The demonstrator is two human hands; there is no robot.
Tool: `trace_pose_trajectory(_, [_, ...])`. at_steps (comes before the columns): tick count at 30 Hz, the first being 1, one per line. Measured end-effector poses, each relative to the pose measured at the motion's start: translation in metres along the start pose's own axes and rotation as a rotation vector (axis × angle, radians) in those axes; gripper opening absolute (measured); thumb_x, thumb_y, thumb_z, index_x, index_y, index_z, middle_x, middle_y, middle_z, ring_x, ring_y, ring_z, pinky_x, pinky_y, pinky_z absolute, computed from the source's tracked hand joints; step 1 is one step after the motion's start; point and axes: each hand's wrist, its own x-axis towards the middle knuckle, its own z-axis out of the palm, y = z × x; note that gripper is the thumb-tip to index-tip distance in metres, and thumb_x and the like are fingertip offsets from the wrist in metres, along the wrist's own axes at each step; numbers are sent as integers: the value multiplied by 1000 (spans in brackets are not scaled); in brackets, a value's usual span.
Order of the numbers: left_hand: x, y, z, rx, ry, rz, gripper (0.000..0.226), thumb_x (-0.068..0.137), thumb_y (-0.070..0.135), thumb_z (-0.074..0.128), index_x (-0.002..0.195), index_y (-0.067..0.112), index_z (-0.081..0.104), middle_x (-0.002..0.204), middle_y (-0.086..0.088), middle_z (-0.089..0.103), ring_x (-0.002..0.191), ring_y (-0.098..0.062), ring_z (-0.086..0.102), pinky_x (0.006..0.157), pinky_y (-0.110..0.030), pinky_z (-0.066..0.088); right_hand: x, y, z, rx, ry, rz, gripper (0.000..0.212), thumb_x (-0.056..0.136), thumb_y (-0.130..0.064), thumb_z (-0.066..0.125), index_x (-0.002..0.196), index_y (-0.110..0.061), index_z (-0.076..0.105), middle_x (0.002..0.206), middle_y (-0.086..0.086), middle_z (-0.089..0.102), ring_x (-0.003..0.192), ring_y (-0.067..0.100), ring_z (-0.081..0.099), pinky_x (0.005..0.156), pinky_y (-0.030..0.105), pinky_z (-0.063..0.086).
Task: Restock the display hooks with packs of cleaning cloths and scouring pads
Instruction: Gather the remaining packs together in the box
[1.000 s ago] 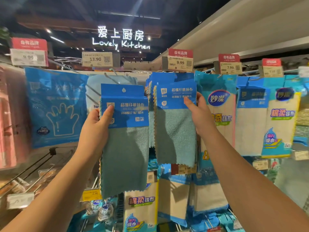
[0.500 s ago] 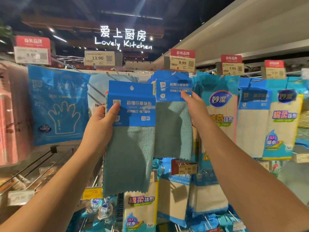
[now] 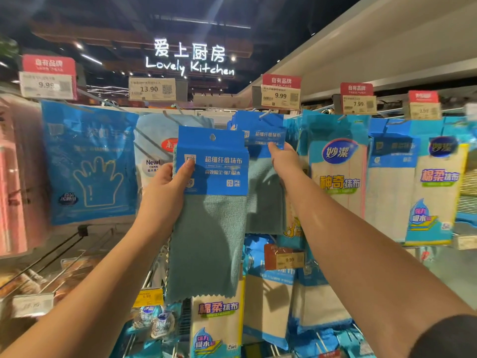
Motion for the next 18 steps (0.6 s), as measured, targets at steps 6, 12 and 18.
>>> trace_pose_trajectory(6, [4,-5,4,-22,-38,-37,41,98,52,54,117,17,65,98,2,78,75,-8,74,53,-19,53,-39,3,-6,-235,22,-74,76,103,-50,42,159,-9,10,161,12,25,144,30,32,105,38,38])
trace_pose_trajectory(12, [3,-3,18,-97,-82,-74,34,100,46,56,115,16,63,89,4,78,71,-9,74,50,-20,53,-122,20,-17,267,-197,-122,48,99,-60,36,139,-35,43,124,-20,51,112,0,46,98,28,31])
trace_pose_trajectory(18, [10,-2,51,-100,-162,-79,31,100,47,57,109,18,63,95,2,78,79,-14,75,64,-32,61,-116,33,-12,400,-255,-128,21,95,-50,57,114,-42,56,111,-22,68,108,2,63,106,40,46])
